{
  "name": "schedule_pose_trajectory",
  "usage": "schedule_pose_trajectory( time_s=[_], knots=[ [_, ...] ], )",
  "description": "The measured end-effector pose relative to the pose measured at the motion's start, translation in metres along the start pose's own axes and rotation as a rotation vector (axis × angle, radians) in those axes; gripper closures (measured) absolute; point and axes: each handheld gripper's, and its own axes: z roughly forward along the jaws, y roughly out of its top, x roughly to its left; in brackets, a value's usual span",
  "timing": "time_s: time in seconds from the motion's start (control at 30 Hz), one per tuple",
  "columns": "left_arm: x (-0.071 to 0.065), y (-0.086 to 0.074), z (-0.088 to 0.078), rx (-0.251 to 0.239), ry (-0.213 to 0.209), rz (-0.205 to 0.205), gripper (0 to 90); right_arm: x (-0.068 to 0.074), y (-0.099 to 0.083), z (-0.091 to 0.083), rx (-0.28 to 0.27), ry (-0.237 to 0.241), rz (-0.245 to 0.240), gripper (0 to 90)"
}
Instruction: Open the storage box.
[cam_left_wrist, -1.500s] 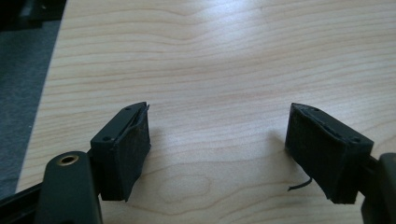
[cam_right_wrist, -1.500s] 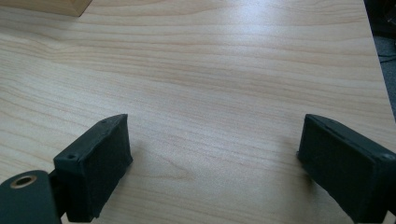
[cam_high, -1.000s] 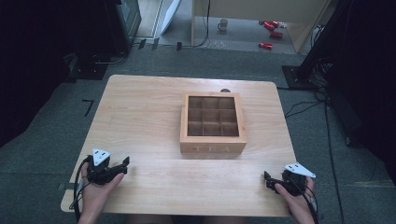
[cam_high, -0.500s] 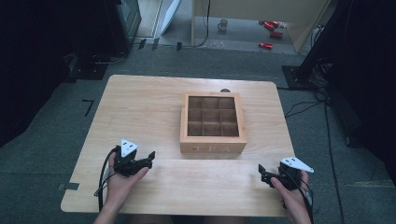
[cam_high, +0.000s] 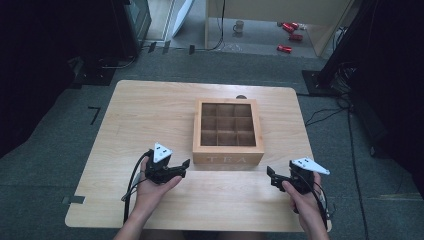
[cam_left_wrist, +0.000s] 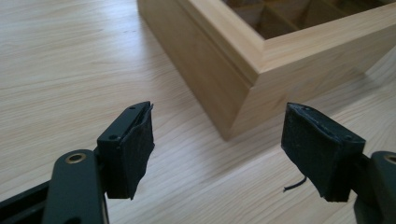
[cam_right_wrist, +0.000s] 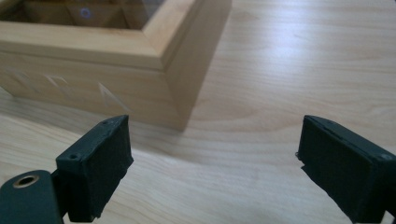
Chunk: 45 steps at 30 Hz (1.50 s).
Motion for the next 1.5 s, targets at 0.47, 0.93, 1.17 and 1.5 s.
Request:
schedule_pose_trajectory(
  time_s=[0.47,0.93,1.17,1.5],
  knots=[
    [-0.030,0.012,0.033,0.043,-0.017,0.029,44.1,0.020,0.025,0.016,-0.010,0.077,-0.034,9.8],
    [-0.022,0.018,0.038,0.084,-0.029,0.006,54.1,0.033,0.023,0.039,0.011,0.110,-0.054,9.8],
    [-0.022,0.020,0.034,0.059,-0.038,0.018,54.2,0.034,0.025,0.041,0.008,0.131,-0.075,9.7],
    [-0.022,0.027,0.029,0.033,-0.061,0.039,53.5,0.030,0.027,0.053,0.005,0.109,-0.047,13.6]
  ],
)
